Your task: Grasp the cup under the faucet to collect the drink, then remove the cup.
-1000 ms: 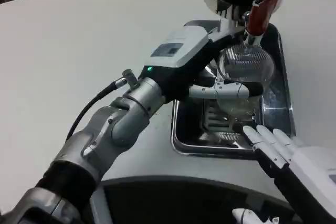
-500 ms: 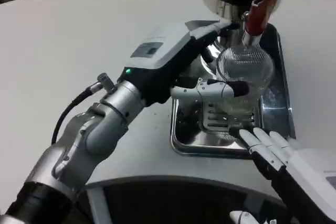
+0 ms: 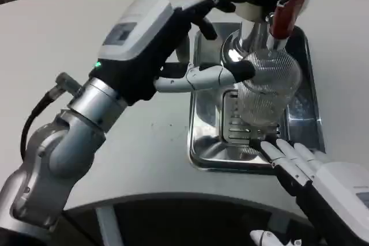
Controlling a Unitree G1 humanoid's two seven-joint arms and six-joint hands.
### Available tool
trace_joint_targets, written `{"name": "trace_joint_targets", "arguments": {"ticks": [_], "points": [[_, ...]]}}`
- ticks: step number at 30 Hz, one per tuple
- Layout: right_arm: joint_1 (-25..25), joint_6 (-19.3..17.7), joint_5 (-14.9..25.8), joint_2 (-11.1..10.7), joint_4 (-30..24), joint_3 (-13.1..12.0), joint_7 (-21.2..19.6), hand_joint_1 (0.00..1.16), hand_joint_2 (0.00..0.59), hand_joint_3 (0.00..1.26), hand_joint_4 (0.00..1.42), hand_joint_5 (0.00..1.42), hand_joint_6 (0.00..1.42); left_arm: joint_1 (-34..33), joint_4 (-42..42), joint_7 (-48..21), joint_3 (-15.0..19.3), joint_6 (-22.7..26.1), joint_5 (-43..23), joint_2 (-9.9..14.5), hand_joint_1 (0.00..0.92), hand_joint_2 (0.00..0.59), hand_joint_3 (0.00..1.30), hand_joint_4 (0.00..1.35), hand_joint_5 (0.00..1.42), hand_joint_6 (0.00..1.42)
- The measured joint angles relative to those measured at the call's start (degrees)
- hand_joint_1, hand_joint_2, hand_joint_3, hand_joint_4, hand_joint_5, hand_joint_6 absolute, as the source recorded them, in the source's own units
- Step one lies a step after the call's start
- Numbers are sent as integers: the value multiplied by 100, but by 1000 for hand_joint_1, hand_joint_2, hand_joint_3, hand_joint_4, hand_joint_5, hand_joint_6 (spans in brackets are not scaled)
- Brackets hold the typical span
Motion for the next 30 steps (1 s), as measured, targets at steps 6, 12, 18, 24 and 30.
{"name": "trace_joint_targets", "arguments": {"ticks": [6,12,18,24,30], "points": [[-69,30,-26,0,20,53,0,292,405,54,0,0,0,31,-420,-217,274,32,-557,-6,67,88,368,426,586,983],[-110,50,-59,-1,23,65,0,292,405,54,0,0,0,-115,-548,-560,439,37,-1398,-91,14,94,418,470,510,616],[-110,55,-81,-3,25,81,0,292,405,54,0,0,0,-667,-481,-1385,477,220,-2627,-236,0,100,381,398,436,462],[-92,55,-103,-2,24,102,0,292,405,57,0,0,0,-1068,-222,-1961,487,540,-3253,-407,0,105,323,303,362,404],[-34,55,-102,-2,16,107,0,292,405,62,0,0,0,-1529,203,-2509,451,971,-3550,-563,0,100,238,193,301,337]]}}
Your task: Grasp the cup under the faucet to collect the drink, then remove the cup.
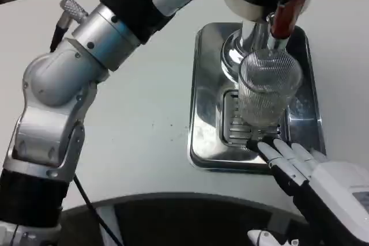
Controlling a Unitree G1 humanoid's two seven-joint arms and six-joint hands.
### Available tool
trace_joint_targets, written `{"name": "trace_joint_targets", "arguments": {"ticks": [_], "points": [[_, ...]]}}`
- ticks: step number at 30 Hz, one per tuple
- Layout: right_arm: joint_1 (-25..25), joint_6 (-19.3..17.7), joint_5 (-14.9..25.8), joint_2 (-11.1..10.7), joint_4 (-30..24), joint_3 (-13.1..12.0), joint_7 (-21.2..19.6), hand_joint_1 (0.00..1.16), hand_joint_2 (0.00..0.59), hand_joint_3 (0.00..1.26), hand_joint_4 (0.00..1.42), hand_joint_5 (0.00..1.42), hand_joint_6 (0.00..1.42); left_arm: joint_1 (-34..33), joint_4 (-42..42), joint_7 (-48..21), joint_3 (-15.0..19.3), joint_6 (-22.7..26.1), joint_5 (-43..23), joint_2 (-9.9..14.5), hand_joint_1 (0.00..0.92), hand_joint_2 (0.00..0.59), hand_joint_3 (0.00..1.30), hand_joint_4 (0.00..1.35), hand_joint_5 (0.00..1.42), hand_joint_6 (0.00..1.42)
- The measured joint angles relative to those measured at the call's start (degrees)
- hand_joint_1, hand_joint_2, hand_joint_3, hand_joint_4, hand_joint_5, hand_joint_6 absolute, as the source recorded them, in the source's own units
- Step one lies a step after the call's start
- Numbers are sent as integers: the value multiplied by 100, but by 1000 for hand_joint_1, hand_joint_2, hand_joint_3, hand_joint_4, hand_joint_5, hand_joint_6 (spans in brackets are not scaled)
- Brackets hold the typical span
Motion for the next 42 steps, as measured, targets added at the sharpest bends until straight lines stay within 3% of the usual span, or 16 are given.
{"name": "trace_joint_targets", "arguments": {"ticks": [9,20,30,42], "points": [[125,0,52,-1,-44,-49,-1,292,405,63,0,0,0,-280,552,-544,-92,555,-87,-227,0,103,202,156,267,282],[224,0,134,-3,-49,-94,-10,292,405,63,0,0,0,-318,1100,-1028,-277,797,70,-245,0,104,187,144,257,276],[118,0,132,-3,-46,-59,-10,292,405,63,0,0,0,-529,1374,-1241,-341,653,221,-158,0,100,180,133,249,262],[58,48,133,11,-7,-52,-10,292,401,64,0,0,0,-572,1515,-1321,-532,125,453,-63,0,94,173,123,233,247]]}}
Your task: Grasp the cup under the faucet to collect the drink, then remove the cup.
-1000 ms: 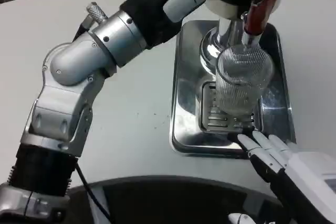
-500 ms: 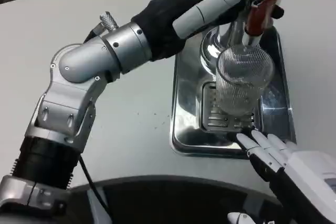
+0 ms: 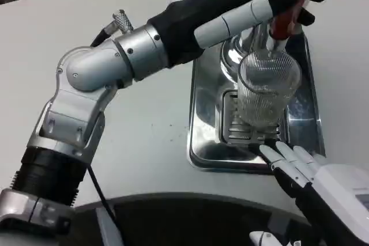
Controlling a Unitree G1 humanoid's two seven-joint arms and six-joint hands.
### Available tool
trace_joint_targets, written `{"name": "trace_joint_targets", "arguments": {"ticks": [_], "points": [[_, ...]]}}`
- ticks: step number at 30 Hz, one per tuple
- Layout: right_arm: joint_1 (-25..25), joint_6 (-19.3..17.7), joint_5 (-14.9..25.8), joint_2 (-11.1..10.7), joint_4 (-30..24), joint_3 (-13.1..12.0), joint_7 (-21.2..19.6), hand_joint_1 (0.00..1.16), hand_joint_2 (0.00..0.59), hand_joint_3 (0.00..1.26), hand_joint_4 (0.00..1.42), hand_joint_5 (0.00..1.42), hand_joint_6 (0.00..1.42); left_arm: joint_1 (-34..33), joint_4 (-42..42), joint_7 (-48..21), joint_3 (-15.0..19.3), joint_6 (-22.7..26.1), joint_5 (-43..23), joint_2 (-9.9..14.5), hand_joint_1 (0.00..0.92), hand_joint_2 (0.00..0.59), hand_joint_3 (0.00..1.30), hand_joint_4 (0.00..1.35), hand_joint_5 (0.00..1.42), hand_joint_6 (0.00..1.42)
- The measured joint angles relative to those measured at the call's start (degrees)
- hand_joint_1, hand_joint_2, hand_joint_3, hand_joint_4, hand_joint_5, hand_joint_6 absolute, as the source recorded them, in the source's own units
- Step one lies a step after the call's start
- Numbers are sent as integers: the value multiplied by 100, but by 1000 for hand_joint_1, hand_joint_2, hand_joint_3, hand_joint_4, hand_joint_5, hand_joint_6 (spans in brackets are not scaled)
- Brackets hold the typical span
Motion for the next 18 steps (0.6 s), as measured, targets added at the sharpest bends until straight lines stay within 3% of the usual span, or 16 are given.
{"name": "trace_joint_targets", "arguments": {"ticks": [9,18], "points": [[-356,441,1,217,151,17,0,292,403,70,0,0,0,-91,3,-20,-126,-284,321,78,0,91,167,122,229,244],[-477,630,0,232,196,79,-5,292,401,73,0,0,0,-136,-13,-15,-249,-551,563,155,0,90,163,110,203,243]]}}
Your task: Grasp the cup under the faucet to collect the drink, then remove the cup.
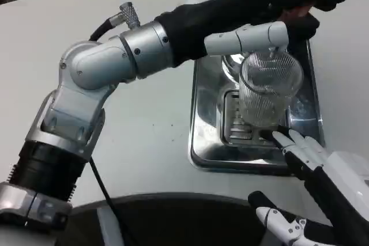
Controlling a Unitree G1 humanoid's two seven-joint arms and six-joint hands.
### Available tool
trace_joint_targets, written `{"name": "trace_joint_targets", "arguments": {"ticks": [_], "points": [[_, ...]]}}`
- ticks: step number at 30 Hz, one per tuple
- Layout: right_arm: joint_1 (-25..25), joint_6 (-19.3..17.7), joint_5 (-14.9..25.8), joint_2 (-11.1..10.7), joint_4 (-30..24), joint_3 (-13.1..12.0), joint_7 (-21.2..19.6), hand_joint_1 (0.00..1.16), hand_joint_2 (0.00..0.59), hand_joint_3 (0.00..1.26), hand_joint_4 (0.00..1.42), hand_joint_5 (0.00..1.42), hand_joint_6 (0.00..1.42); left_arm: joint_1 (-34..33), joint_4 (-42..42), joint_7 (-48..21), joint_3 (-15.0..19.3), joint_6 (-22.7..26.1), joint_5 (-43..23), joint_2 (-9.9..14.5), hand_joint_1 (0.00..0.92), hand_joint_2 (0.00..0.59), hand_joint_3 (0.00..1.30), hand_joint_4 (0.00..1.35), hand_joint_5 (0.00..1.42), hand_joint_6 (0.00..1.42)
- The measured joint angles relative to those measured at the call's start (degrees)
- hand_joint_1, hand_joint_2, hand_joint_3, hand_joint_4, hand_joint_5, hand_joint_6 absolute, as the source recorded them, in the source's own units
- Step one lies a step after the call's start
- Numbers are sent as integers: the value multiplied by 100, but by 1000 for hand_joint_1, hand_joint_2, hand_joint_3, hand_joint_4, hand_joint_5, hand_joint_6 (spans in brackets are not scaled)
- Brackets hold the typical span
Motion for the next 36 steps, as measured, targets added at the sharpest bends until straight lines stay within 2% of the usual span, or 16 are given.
{"name": "trace_joint_targets", "arguments": {"ticks": [13,18,22,23,27,30,32,36], "points": [[-38,306,125,114,91,-33,-173,292,405,35,0,0,0,0,-129,45,-123,-259,299,109,0,92,163,98,194,231],[-70,418,382,191,249,-110,-370,300,400,1,0,0,0,0,-184,62,-182,-311,382,148,0,92,163,96,186,215],[-138,486,624,210,315,-230,-563,330,371,0,0,0,0,-9,-195,62,-204,-311,396,160,0,92,163,96,185,214],[-145,511,710,210,345,-257,-601,364,342,0,0,0,0,-15,-195,62,-207,-311,399,165,0,91,163,96,185,213],[-176,537,1089,243,548,-339,-846,450,310,0,0,0,0,-27,-199,62,-223,-311,406,176,0,91,163,96,185,213],[-254,449,1572,310,972,-487,-1326,557,275,0,0,18,0,-32,-218,62,-239,-311,412,182,0,93,163,96,185,213],[-301,291,1775,302,1167,-536,-1523,605,268,0,0,46,0,-32,-231,62,-240,-311,411,195,0,96,163,96,185,213],[-538,-144,2261,291,1656,-679,-2061,625,258,0,2,50,0,-33,-243,85,-238,-312,414,202,0,99,163,96,185,212]]}}
